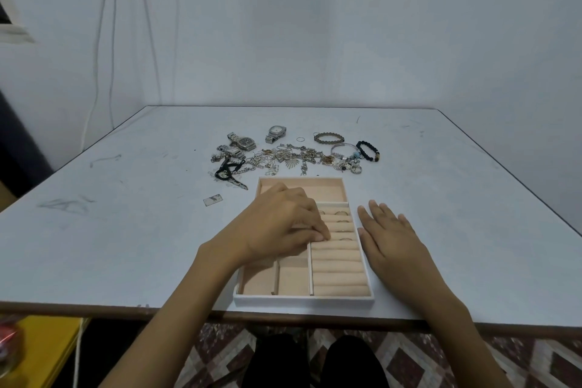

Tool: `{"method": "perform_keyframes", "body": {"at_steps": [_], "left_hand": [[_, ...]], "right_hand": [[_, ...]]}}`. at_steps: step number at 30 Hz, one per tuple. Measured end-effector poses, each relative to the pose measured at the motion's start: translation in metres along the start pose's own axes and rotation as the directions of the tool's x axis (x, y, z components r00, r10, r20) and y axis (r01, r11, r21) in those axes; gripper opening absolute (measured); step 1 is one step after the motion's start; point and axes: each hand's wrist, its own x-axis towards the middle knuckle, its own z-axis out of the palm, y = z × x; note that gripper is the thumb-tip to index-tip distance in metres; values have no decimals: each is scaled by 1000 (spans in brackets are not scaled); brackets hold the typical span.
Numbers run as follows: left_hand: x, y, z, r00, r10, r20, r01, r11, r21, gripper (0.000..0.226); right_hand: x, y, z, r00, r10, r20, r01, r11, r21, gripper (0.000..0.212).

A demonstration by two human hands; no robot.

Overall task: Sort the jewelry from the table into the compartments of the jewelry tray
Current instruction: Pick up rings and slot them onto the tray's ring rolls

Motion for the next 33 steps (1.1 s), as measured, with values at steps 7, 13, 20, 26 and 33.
{"method": "perform_keyframes", "body": {"at_steps": [7,13,20,26,33], "left_hand": [[3,1,-5,996,-87,-13,85,991,-106,21],[8,3,-3,993,-115,4,115,990,-82,14],[11,1,-3,989,-141,38,145,982,-122,19],[10,0,-3,985,-166,41,170,974,-146,20],[5,-6,-3,992,-124,-15,113,946,-303,11]], "right_hand": [[0,1,0,1000,3,0,-3,1000,17,73],[0,2,2,1000,-5,-11,5,1000,14,79],[0,1,2,1000,0,-23,0,1000,24,73],[-1,1,0,1000,2,-4,-2,999,39,73],[-2,-1,-4,1000,-4,-14,5,999,43,62]]}}
